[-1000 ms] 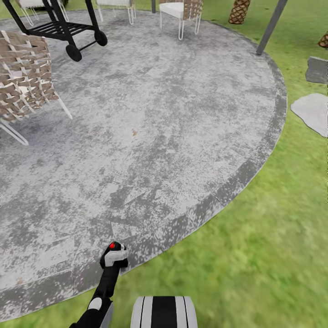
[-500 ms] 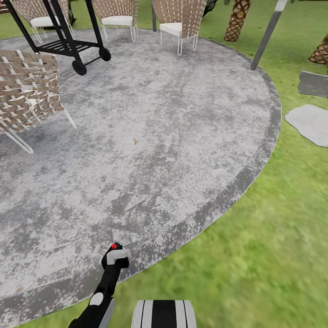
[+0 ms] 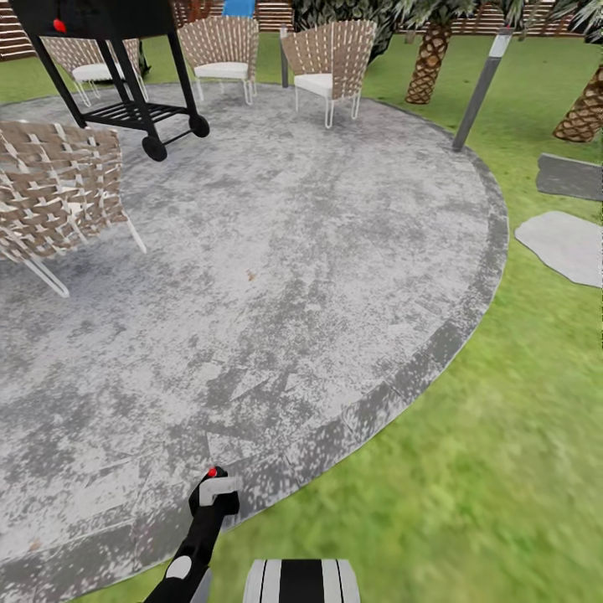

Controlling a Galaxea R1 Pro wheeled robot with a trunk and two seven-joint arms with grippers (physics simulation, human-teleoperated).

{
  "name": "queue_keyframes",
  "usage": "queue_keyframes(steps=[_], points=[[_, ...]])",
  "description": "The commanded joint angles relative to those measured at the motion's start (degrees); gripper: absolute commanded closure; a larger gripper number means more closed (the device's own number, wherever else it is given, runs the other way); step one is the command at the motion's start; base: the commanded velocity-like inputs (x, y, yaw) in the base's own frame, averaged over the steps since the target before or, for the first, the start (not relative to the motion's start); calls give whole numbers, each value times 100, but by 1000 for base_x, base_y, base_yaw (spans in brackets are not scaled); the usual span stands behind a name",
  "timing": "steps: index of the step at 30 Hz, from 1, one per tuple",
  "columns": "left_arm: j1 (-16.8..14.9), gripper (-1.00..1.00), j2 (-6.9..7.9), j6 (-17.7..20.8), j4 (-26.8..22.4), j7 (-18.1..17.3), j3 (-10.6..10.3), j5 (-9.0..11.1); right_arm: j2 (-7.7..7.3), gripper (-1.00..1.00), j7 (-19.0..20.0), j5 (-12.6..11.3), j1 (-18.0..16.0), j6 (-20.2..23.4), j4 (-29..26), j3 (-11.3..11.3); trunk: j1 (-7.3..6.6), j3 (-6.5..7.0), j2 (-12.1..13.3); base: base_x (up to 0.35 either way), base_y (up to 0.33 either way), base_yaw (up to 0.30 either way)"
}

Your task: In the garden, pick up the pesticide atomizer on the floor and spray pesticide onto both trees until each tree trunk is fully covered.

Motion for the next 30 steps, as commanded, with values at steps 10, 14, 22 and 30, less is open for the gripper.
queue_keyframes(steps=[10,14,22,30], points=[[-3,100,10,-57,14,-8,106,-41,21,-100,1,-60,-9,-21,2,42,-27,219,12,0,0,0],[-3,100,87,-69,10,-7,128,-40,154,-100,4,-56,-4,-26,-78,43,-37,307,18,0,0,0],[-3,100,326,-76,12,1,144,4,279,-100,6,-49,-5,-22,-142,45,-58,485,28,0,0,0],[-2,100,343,-76,19,2,144,3,380,-100,6,-43,-3,-21,-145,52,-78,662,39,0,0,0]])
